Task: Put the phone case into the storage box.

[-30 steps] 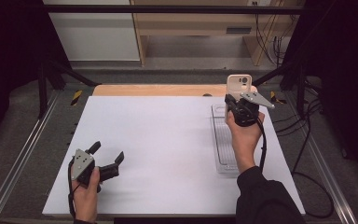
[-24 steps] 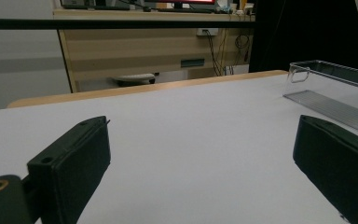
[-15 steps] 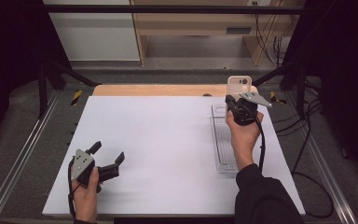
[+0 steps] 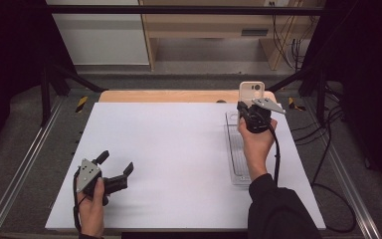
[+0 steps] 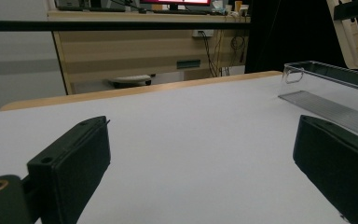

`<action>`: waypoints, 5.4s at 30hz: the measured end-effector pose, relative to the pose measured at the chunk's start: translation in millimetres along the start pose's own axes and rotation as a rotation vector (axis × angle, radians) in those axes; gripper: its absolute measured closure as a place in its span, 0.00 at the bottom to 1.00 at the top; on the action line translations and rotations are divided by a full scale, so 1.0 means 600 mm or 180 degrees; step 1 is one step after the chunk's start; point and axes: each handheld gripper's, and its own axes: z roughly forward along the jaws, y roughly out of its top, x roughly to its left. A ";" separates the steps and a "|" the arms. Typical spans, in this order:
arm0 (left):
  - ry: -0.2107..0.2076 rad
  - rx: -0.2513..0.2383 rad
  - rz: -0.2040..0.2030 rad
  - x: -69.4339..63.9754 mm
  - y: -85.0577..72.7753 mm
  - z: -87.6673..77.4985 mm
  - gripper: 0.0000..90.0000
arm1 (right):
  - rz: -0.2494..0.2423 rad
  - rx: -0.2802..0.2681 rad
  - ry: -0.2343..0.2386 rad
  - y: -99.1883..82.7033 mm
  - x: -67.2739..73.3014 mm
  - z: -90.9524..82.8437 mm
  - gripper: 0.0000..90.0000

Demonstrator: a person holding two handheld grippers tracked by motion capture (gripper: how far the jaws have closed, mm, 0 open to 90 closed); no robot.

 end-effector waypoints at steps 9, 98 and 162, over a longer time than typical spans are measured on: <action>0.0001 0.0001 -0.0001 0.000 0.000 0.000 0.04 | -0.0027 0.0014 0.0001 -0.002 0.000 0.005 0.98; -0.0106 -0.0031 0.0018 -0.004 0.001 0.002 0.04 | -0.0027 0.0557 -0.0016 -0.058 -0.010 0.090 0.98; -0.0105 -0.0031 0.0019 -0.004 0.002 0.002 0.04 | 0.0021 0.0557 -0.0037 -0.051 -0.015 0.106 0.87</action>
